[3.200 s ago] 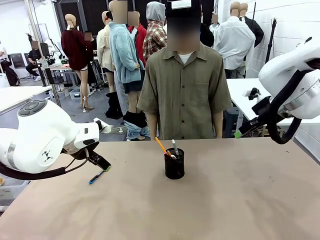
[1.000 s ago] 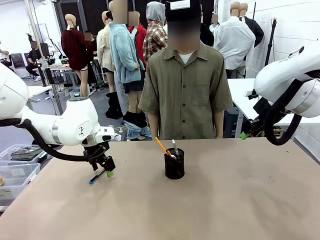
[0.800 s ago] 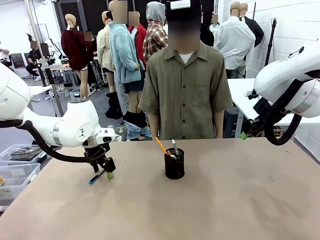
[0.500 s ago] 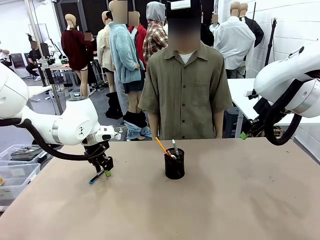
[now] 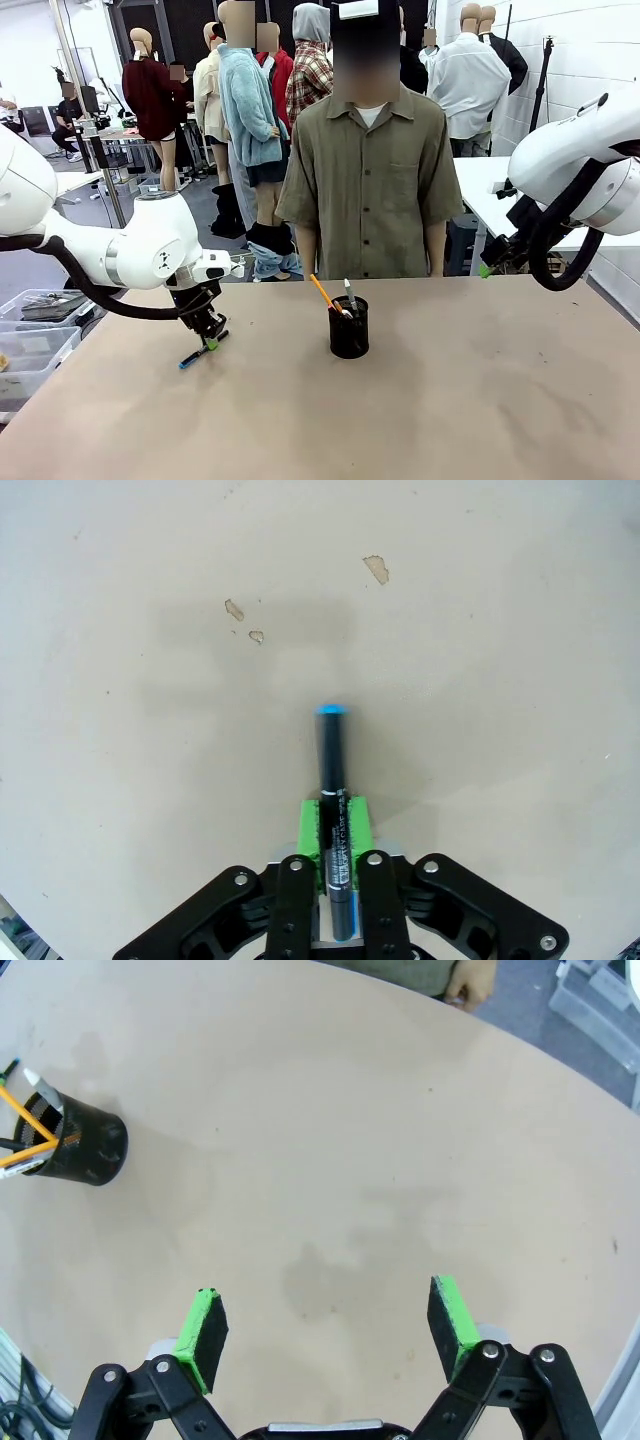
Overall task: Place the pens into the pen holder.
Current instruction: Pick up a writing instrument from the table and place it into the Pen holder.
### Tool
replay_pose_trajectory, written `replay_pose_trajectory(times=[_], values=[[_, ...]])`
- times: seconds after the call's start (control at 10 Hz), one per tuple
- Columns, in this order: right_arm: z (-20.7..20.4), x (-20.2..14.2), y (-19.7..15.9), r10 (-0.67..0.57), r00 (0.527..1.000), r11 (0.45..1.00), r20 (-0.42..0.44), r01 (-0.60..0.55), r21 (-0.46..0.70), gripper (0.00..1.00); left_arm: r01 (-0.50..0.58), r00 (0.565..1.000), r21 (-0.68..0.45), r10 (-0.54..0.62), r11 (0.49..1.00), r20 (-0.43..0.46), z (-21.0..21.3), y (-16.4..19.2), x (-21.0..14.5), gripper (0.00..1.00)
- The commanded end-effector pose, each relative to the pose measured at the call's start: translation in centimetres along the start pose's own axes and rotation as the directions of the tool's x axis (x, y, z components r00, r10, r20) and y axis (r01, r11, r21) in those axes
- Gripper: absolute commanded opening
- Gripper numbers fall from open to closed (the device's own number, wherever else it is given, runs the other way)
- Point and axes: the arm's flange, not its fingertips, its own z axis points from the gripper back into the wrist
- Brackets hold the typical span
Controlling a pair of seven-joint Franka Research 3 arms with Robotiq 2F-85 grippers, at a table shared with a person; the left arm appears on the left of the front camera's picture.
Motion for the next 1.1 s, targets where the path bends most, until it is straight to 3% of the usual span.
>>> replay_pose_trajectory(times=[0.0, 0.2, 0.5, 0.7, 0.8, 0.9, 1.0], values=[[0.1, 0.0, 0.1, -0.002, 1.000, 1.000, -0.012, 0.002, -0.012, 1.00, -0.013, 0.999, 0.030, 0.015, 0.999, -0.039, -1.5, 0.0, -0.9, 0.00], [-0.3, 0.1, 0.2, 0.008, 1.000, 1.000, -0.028, -0.008, 0.001, 1.00, 0.011, 1.000, -0.004, -0.011, 1.000, 0.015, 0.9, -0.8, -2.1, 0.00], [-2.6, 1.3, 0.7, 0.040, 0.999, 0.996, -0.034, -0.037, 0.076, 1.00, 0.114, 0.962, -0.108, -0.082, 0.988, 0.260, 6.5, -1.7, -4.5, 0.00], [-4.7, 2.1, 1.2, 0.063, 0.998, 0.987, -0.032, -0.057, 0.149, 1.00, 0.280, 0.886, -0.207, -0.169, 0.938, 0.431, 8.9, -2.5, -5.0, 0.00], [-5.6, 2.7, 1.7, 0.100, 0.995, 0.974, -0.010, -0.096, 0.203, 1.00, 0.362, 0.825, -0.256, -0.181, 0.897, 0.535, 9.8, -2.9, -5.0, 0.00], [-3.5, 1.2, 1.9, 0.040, 0.998, 0.996, -0.042, -0.036, 0.087, 1.00, 0.405, 0.788, -0.277, -0.179, 0.871, 0.589, 10.5, -3.7, -4.6, 0.00], [-3.5, 1.2, 1.9, 0.040, 0.998, 0.996, -0.042, -0.036, 0.087, 1.00, 0.466, 0.735, -0.282, -0.190, 0.839, 0.650, 11.2, -4.5, -4.3, 0.00]])
